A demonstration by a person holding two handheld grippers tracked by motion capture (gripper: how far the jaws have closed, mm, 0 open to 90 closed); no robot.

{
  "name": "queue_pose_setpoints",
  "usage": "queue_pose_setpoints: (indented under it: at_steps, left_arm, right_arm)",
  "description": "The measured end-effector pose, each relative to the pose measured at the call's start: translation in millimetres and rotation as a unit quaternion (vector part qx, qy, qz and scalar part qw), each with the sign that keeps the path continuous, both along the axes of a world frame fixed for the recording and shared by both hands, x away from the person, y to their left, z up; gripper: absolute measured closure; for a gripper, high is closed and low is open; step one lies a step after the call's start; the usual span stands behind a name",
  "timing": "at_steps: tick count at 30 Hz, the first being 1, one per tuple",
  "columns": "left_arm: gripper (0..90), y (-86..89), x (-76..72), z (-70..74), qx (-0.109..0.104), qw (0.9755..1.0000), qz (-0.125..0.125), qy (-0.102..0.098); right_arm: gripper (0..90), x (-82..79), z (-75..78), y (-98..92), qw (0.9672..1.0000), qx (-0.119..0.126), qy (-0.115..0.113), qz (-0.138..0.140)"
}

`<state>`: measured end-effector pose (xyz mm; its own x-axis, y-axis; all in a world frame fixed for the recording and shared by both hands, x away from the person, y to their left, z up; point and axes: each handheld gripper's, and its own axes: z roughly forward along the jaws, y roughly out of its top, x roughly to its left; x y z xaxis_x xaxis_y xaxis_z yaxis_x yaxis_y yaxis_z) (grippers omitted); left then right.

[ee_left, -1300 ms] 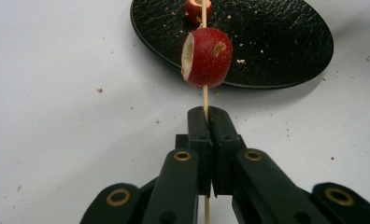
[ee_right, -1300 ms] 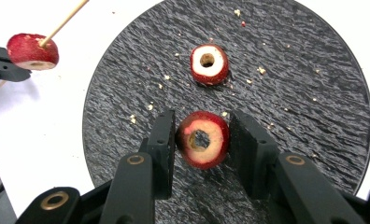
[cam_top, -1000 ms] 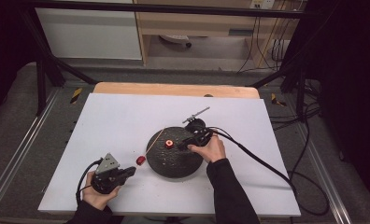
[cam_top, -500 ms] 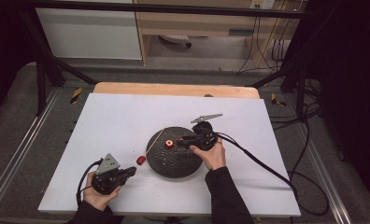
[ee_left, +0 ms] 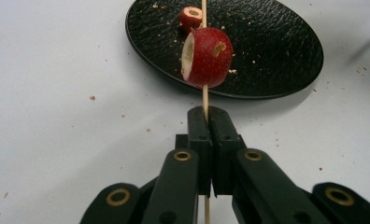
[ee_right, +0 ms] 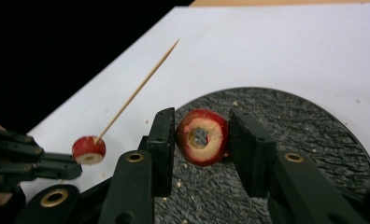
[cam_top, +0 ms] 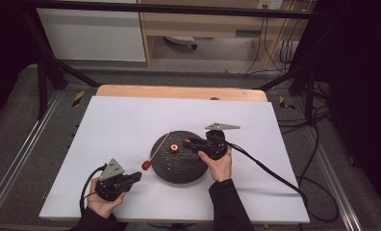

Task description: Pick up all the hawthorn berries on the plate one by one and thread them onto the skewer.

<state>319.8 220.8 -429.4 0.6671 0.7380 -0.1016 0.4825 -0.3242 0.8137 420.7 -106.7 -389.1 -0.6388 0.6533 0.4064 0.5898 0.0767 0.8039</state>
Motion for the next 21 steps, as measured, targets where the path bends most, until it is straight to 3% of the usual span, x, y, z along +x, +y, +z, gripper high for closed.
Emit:
queue_pose_setpoints:
  at_steps: [10,21]
  left_arm:
    - [88.4,-2.7,-0.7,0.5,-0.006,1.0,0.001,-0.003]
    - [88.4,-5.5,-2.3,1.1,-0.019,0.9998,0.005,-0.004]
  right_arm:
    - [63.0,-1.0,-3.5,-5.5,0.9983,0.048,-0.016,-0.028]
    - [63.1,-2.3,-1.6,-6.3,0.9895,0.116,-0.052,-0.067]
